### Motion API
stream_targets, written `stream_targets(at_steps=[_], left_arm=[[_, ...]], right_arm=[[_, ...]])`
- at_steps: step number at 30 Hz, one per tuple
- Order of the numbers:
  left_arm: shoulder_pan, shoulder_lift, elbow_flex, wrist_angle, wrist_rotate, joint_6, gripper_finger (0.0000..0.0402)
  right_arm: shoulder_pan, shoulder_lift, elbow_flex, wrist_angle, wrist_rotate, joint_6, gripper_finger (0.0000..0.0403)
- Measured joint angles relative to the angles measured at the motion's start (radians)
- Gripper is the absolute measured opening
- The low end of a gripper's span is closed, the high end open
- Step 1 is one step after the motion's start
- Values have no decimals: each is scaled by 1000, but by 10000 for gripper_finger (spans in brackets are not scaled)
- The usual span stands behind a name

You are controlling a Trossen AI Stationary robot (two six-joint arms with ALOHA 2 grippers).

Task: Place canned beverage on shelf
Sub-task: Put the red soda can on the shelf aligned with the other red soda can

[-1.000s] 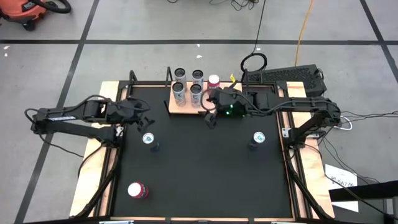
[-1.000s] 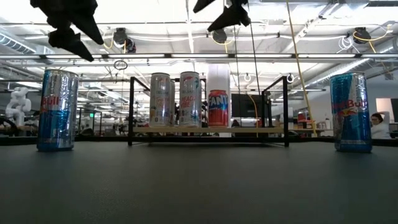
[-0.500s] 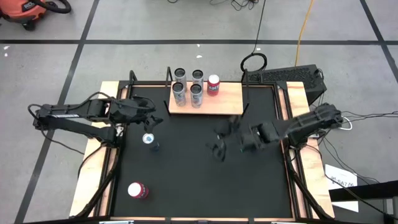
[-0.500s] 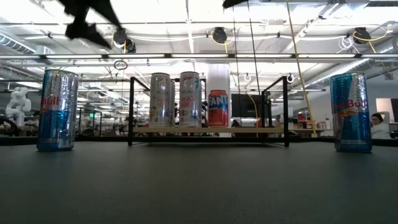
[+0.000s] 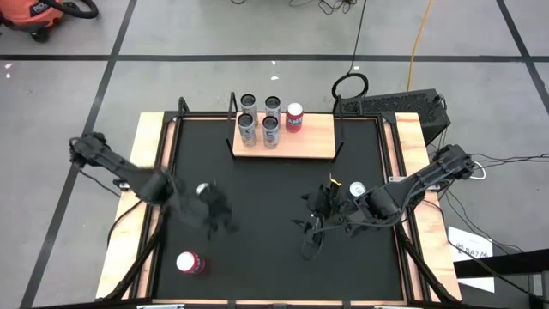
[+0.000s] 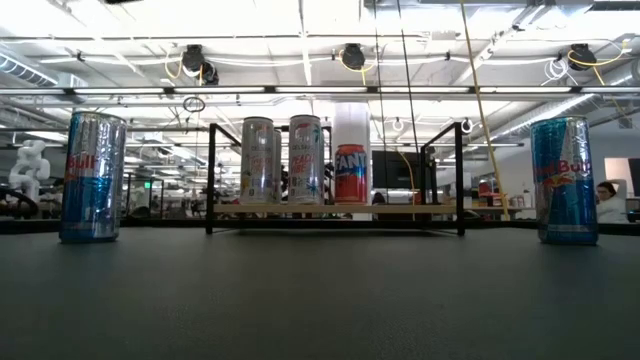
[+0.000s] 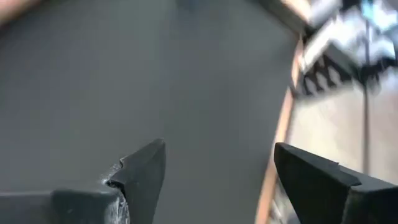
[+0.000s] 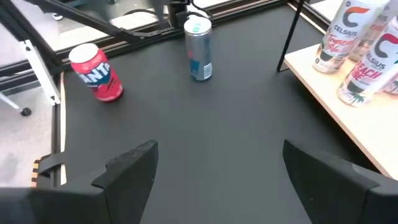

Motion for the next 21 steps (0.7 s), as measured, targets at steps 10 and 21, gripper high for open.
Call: stream_targets(at_steps=[10,21], left_arm=[[-292,175,81,-184,200,-463,294],[-349,223,80,-297,396,-829,294]], right_arm=[[47,0,0,0,1,-1,334],[56,10,1,1,26,9,334]])
